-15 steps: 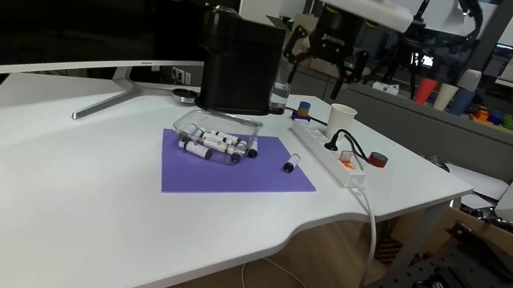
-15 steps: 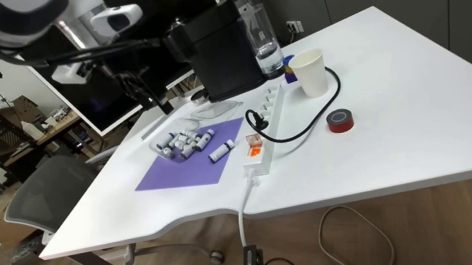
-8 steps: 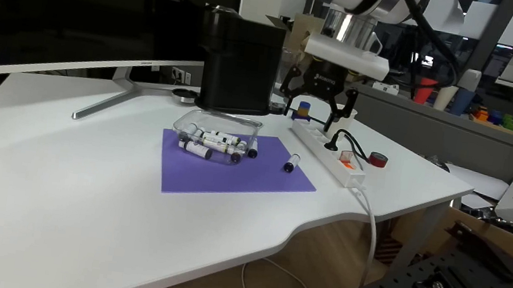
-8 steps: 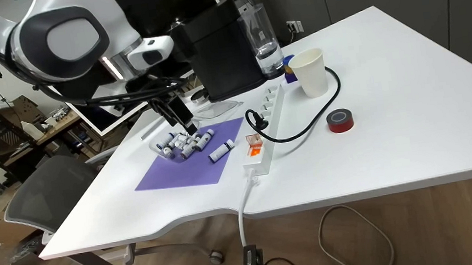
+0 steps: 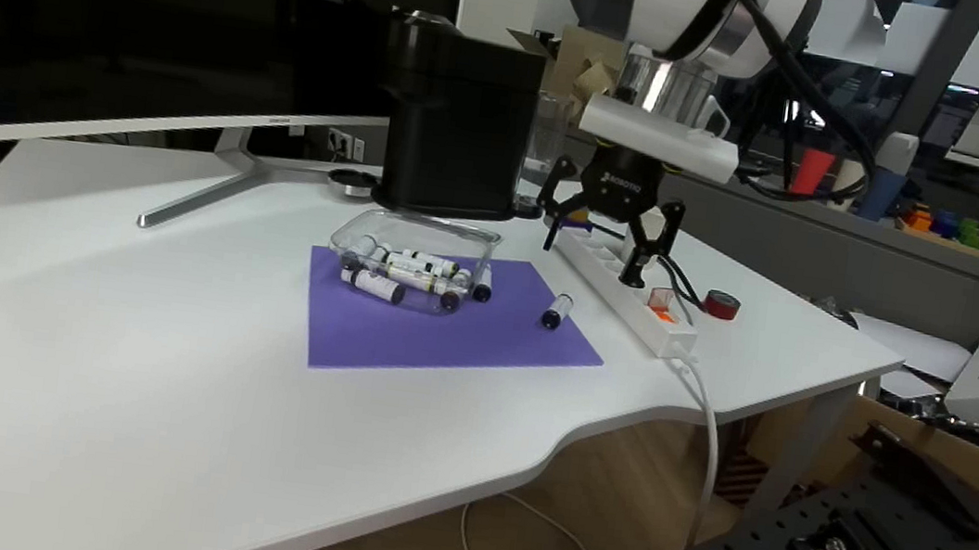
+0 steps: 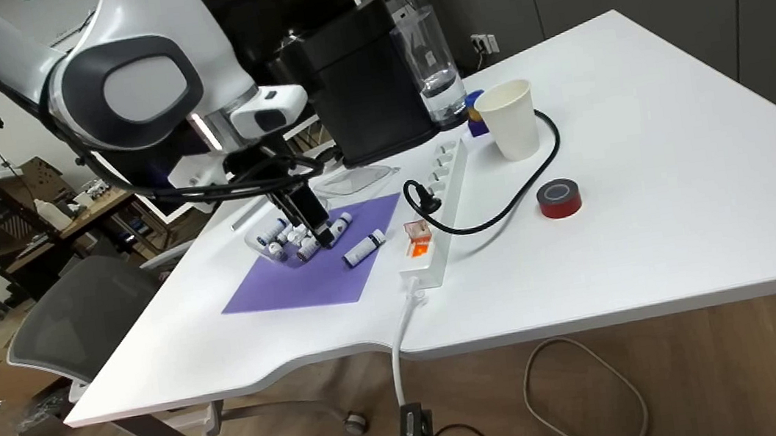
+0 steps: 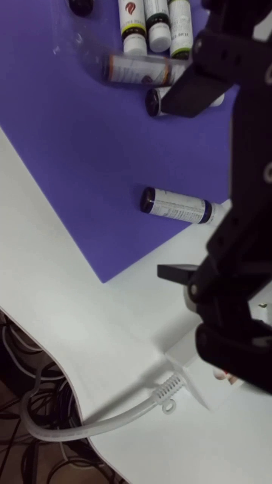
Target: Put the bottle on the right inside the clear container
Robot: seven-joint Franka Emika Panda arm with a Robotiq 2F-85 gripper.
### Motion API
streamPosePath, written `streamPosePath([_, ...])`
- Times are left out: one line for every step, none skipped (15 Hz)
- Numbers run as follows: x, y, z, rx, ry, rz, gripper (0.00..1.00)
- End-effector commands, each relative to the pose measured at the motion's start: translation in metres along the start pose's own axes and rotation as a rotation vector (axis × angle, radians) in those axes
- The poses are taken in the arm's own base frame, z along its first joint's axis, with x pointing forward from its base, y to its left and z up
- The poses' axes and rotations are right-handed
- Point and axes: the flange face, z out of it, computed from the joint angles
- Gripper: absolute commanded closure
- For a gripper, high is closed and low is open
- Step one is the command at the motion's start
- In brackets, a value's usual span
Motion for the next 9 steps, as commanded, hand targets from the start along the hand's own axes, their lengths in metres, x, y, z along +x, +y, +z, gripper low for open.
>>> streamPosePath([0.02,0.01,0.022,-0.008,-0.037,0.057,0.0])
streamPosePath([0.024,0.012,0.028,-0.009,-0.04,0.067,0.0])
streamPosePath([0.028,0.014,0.034,-0.015,-0.04,0.073,0.0])
streamPosePath([0.032,0.015,0.039,-0.017,-0.038,0.075,0.0])
streamPosePath([0.037,0.015,0.043,-0.021,-0.035,0.079,0.0])
streamPosePath([0.041,0.014,0.049,-0.023,-0.034,0.08,0.0])
streamPosePath([0.045,0.014,0.053,-0.025,-0.033,0.083,0.0])
streamPosePath([0.049,0.013,0.058,-0.026,-0.032,0.086,0.0])
streamPosePath([0.052,0.011,0.061,-0.024,-0.034,0.087,0.0])
